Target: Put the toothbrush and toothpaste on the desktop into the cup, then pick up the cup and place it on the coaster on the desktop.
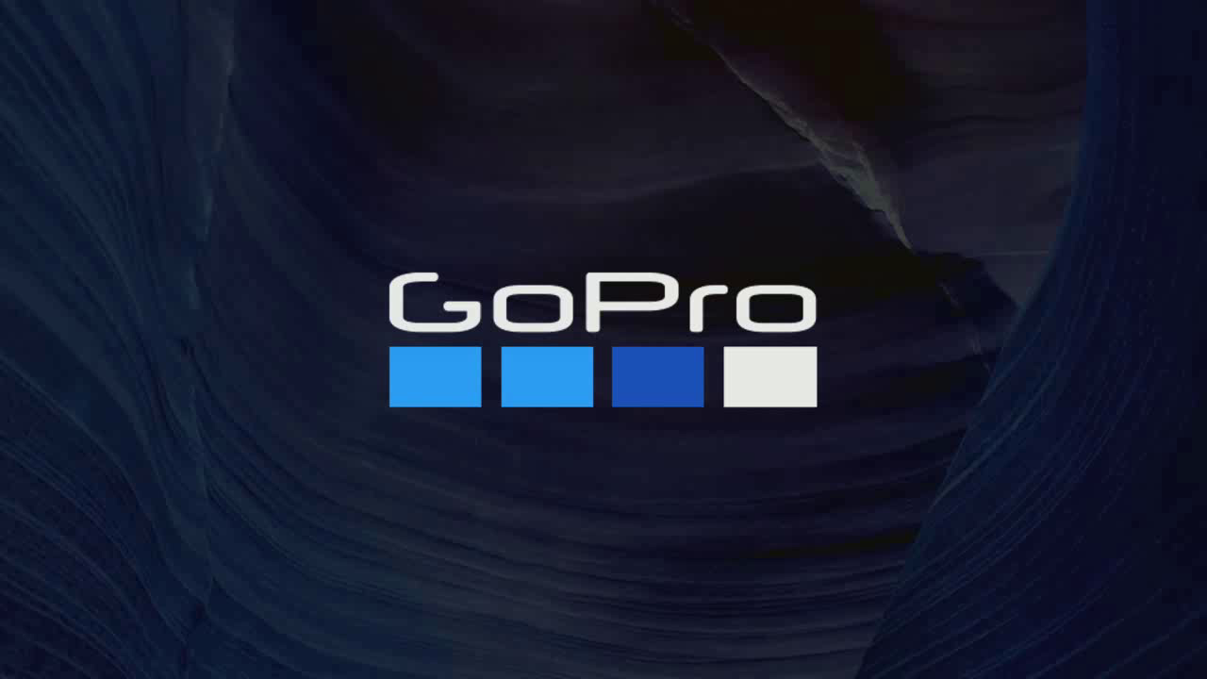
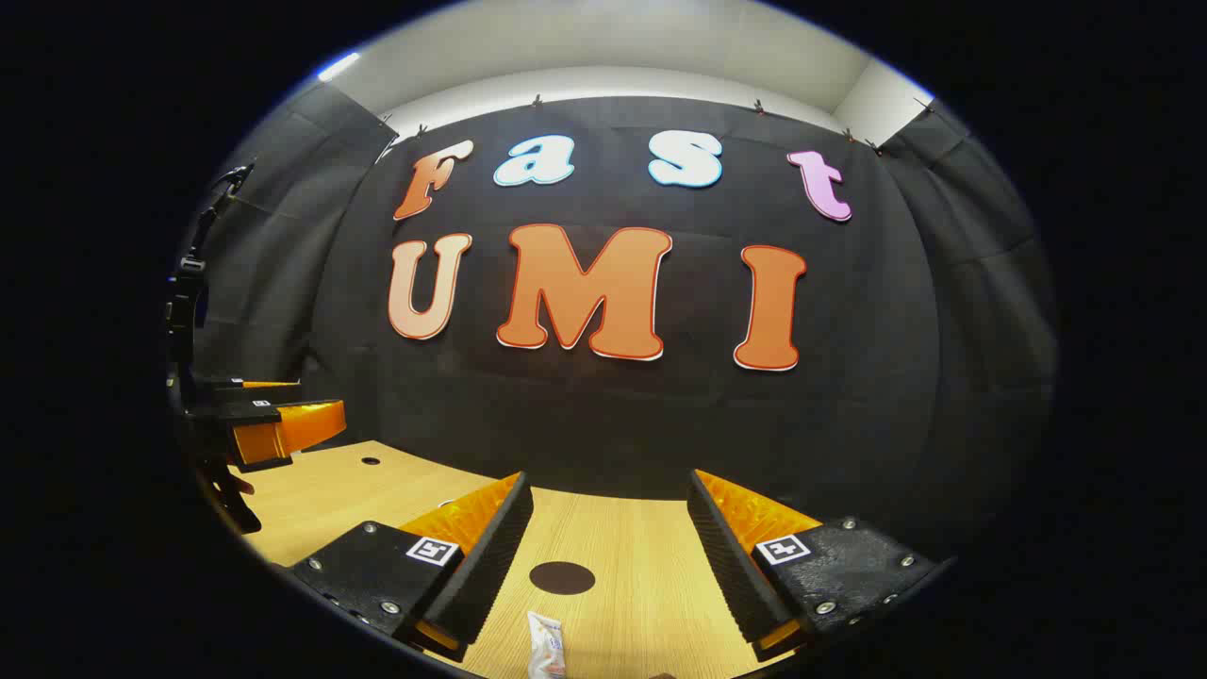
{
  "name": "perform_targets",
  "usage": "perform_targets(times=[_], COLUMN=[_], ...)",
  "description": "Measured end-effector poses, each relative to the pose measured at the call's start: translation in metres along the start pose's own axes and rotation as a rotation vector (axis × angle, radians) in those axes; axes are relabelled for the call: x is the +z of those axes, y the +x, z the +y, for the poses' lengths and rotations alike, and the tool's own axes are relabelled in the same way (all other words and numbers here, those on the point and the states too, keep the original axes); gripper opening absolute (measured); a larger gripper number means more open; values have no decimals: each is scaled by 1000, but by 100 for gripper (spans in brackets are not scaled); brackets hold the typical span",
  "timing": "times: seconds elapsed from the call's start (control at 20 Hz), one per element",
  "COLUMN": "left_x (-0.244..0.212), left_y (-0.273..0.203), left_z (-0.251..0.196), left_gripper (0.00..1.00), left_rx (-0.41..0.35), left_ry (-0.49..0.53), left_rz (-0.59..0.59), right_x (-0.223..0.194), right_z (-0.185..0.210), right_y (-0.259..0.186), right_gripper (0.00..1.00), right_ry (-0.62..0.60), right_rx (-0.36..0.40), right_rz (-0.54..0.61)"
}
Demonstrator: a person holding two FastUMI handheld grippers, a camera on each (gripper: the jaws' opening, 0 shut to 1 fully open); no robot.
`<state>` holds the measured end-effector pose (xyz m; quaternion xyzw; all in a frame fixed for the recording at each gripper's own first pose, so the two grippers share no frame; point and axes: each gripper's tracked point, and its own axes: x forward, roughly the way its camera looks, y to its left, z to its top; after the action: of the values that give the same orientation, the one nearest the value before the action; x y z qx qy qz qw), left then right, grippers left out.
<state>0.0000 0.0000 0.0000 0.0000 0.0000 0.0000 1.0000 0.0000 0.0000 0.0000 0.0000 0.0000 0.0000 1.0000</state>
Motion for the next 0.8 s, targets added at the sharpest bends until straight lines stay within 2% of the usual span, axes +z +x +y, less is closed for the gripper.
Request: perform_targets(times=[0.25,0.4,0.8], left_x=[0,1,-1], left_y=[3,3,8], left_z=[-6,2,-10], left_gripper=[92,92,92], left_rx=[3,41,6], left_ry=[12,21,8], left_rz=[5,-6,7], right_x=[7,4,8], right_z=[0,-4,6], right_y=[1,2,7], right_gripper=[99,99,99], right_ry=[28,30,15], right_rx=[21,13,55], right_rz=[-17,-15,-15])
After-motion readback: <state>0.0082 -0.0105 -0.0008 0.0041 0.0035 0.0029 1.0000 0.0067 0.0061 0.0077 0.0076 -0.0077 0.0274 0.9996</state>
